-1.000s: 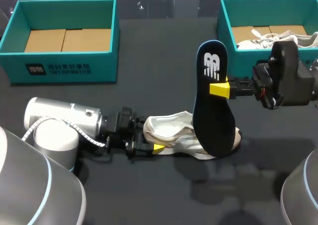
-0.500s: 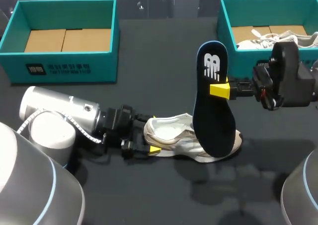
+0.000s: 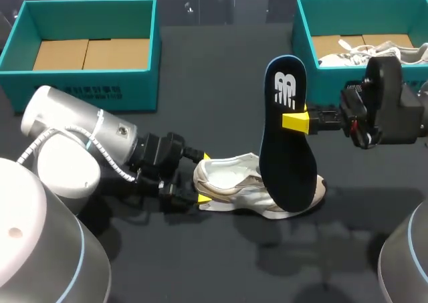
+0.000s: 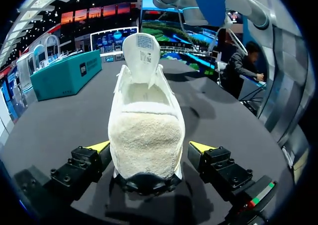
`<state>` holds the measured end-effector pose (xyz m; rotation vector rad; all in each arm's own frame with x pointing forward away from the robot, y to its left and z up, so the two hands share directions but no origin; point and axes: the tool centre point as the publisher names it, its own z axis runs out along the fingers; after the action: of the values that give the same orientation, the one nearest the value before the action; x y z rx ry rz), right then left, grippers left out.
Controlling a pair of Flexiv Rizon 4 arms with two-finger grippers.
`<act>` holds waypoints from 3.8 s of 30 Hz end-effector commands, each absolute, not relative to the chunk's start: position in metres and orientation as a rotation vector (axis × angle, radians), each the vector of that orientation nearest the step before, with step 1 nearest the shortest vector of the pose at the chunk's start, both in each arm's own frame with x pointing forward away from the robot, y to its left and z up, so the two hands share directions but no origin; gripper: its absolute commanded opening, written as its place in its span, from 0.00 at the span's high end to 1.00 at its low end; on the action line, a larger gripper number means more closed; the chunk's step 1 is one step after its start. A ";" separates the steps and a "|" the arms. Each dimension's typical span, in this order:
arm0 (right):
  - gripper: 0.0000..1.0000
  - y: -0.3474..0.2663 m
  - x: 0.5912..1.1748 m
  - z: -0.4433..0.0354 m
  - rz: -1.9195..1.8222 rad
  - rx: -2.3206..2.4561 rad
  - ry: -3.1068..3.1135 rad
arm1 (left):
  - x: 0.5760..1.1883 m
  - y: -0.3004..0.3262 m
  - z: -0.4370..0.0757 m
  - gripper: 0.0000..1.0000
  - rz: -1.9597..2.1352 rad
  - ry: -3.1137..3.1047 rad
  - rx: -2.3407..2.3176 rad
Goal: Take the shoe out of the shoebox, open the shoe tongue, remove and reinsert the insole, then place the shoe into the shoebox
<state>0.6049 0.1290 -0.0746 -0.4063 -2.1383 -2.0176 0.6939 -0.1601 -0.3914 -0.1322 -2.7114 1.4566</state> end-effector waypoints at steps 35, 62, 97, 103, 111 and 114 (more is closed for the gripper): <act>1.00 0.130 0.603 -0.075 -2.017 -0.412 -2.141 | 0.703 -0.155 -0.361 0.00 0.449 -2.983 -0.054; 1.00 0.130 0.603 -0.075 -2.017 -0.412 -2.141 | 0.710 -0.175 -0.327 0.00 0.262 -2.968 -0.111; 1.00 0.130 0.603 -0.075 -2.017 -0.412 -2.141 | 0.722 -0.230 -0.391 1.00 0.085 -2.978 -0.180; 1.00 0.130 0.603 -0.075 -2.017 -0.412 -2.141 | 0.719 -0.227 -0.387 1.00 0.092 -2.961 -0.202; 1.00 0.130 0.603 -0.075 -2.017 -0.412 -2.141 | 0.720 -0.225 -0.369 1.00 0.094 -2.904 -0.279; 1.00 0.130 0.603 -0.075 -2.017 -0.412 -2.141 | 0.720 -0.223 -0.360 1.00 0.085 -2.870 -0.362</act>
<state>0.6047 0.1289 -0.0743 -0.4074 -2.1397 -2.0160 0.7159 -0.2246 -0.3724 -0.3236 -2.8983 0.0939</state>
